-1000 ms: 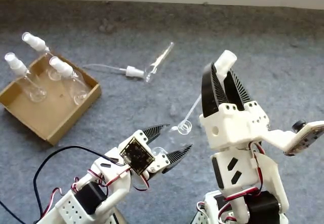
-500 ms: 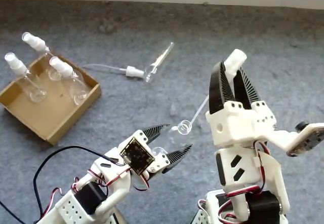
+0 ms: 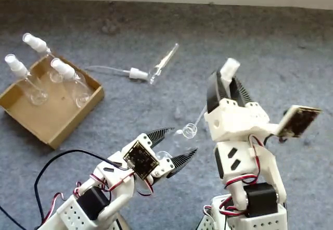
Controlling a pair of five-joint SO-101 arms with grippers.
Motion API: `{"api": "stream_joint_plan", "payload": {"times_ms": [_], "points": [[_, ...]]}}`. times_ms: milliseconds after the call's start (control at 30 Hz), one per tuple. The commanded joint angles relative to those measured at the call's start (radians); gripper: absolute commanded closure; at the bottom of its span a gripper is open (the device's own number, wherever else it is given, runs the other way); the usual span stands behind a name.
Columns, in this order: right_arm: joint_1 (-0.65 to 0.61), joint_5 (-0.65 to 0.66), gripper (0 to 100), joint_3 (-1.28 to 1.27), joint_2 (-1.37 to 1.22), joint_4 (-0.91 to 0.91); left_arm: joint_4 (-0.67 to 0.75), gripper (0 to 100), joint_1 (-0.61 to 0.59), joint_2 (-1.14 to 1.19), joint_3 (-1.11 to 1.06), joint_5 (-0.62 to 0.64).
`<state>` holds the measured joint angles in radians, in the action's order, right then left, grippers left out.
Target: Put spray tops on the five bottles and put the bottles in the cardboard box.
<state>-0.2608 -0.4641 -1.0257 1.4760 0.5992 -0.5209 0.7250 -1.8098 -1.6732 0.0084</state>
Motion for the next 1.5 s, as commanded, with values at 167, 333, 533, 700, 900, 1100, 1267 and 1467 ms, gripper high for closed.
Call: {"api": "stream_joint_plan", "payload": {"times_ms": [167,333,533,700,900,1100,1267,1467], "points": [[-0.11,-0.002,94.2,0.016,0.008,0.021,0.002,92,-0.01,-0.015,-0.022,0.012],[-0.13,-0.002,94.0,0.022,0.008,0.182,0.005,92,-0.01,-0.015,-0.022,0.012],[-0.131,0.086,94.0,0.022,0.008,0.268,0.005,92,-0.01,-0.015,-0.022,0.012],[-0.131,0.104,93.9,0.022,0.008,0.275,0.006,92,-0.01,-0.015,-0.022,0.012],[-0.133,0.104,93.9,0.097,0.008,0.348,0.006,92,-0.012,-0.015,-0.022,0.012],[-0.236,0.104,93.9,0.2,0.008,0.503,0.006,92,-0.012,-0.016,-0.022,0.012],[-0.295,0.104,93.9,0.211,0.008,0.539,0.006,92,-0.054,-0.016,-0.022,0.012],[-0.295,0.106,93.9,0.211,0.008,0.561,0.008,92,-0.107,-0.016,-0.022,0.014]]}}
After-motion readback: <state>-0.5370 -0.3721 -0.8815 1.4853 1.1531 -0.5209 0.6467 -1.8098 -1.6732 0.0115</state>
